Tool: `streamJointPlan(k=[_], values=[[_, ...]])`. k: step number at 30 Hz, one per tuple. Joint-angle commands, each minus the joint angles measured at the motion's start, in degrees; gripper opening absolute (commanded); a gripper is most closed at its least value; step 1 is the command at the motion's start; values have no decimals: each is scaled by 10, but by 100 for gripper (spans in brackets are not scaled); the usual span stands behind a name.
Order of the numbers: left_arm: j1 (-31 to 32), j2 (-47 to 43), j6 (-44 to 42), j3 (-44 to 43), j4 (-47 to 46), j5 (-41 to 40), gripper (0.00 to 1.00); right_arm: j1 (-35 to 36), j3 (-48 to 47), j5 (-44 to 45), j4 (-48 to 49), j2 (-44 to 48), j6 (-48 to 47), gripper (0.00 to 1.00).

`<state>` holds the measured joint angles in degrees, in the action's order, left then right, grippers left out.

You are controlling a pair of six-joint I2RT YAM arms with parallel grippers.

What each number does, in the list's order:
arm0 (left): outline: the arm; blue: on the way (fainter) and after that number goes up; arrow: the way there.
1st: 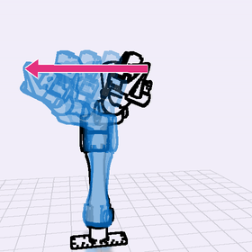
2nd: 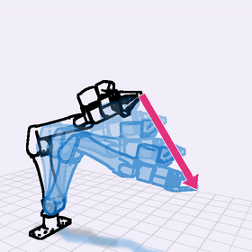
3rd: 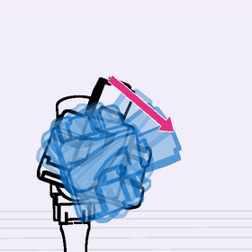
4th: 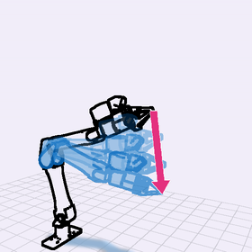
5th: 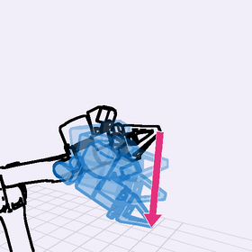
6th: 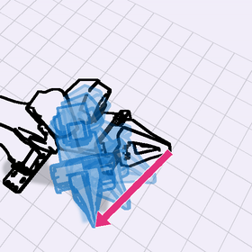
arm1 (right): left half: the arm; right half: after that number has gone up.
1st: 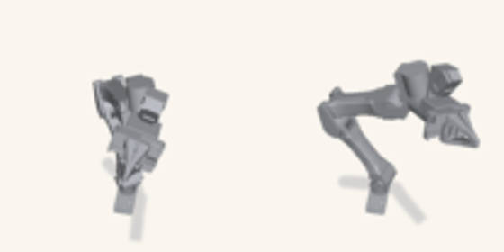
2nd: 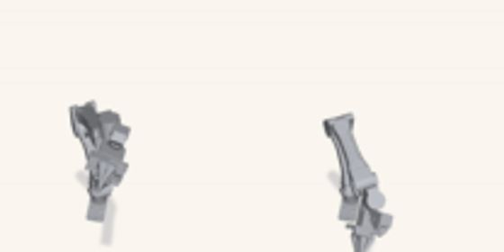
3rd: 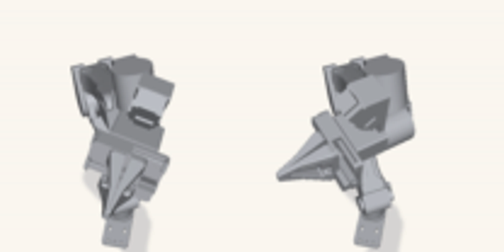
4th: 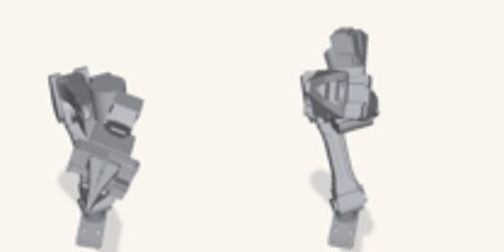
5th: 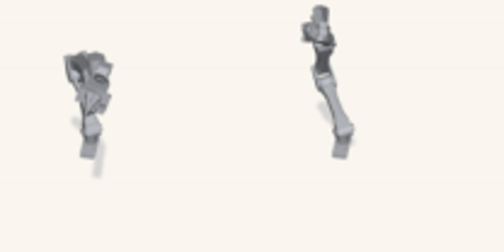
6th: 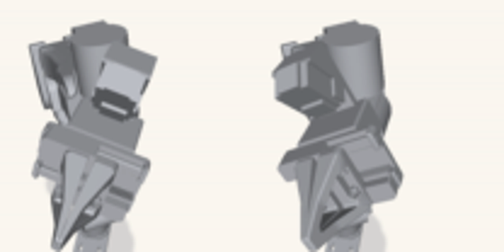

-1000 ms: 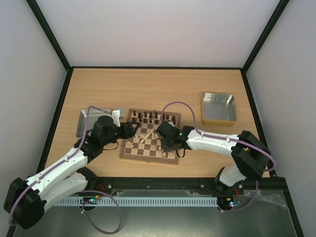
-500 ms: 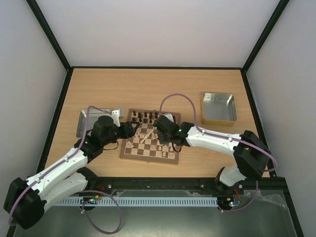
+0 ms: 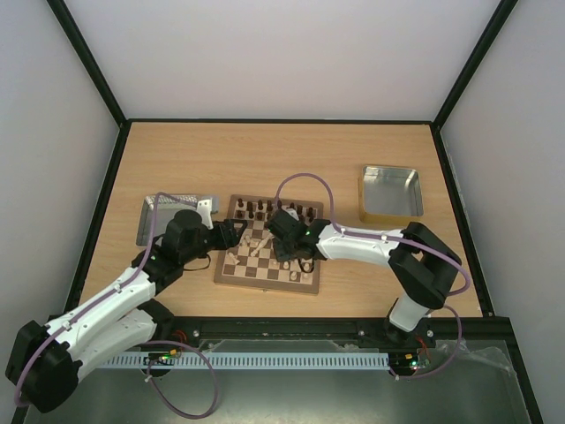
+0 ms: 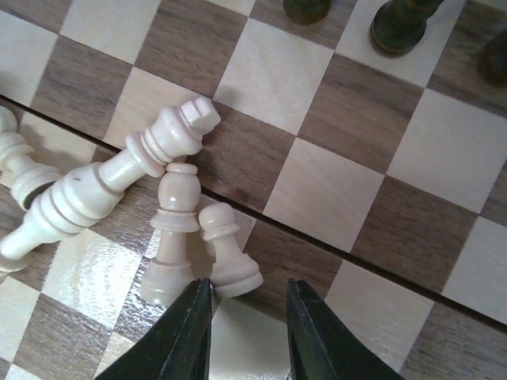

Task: Set up the chess pieces on the board
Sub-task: Pick up the chess piece from the chessboard.

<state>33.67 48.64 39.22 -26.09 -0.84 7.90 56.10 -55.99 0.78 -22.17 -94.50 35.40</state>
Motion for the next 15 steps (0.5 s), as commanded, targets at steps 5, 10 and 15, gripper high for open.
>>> streamJointPlan(k=[5, 10, 15], values=[[-3, -9, 1, 7, -6, -1, 66, -2, -7, 28, 3, -24, -4, 22], [-3, -11, 0, 5, -5, 2, 66, -1, -5, 42, 13, -41, -18, 25], [-3, -16, 0, 5, -1, 2, 66, -2, -5, 49, 16, -51, -30, 26]])
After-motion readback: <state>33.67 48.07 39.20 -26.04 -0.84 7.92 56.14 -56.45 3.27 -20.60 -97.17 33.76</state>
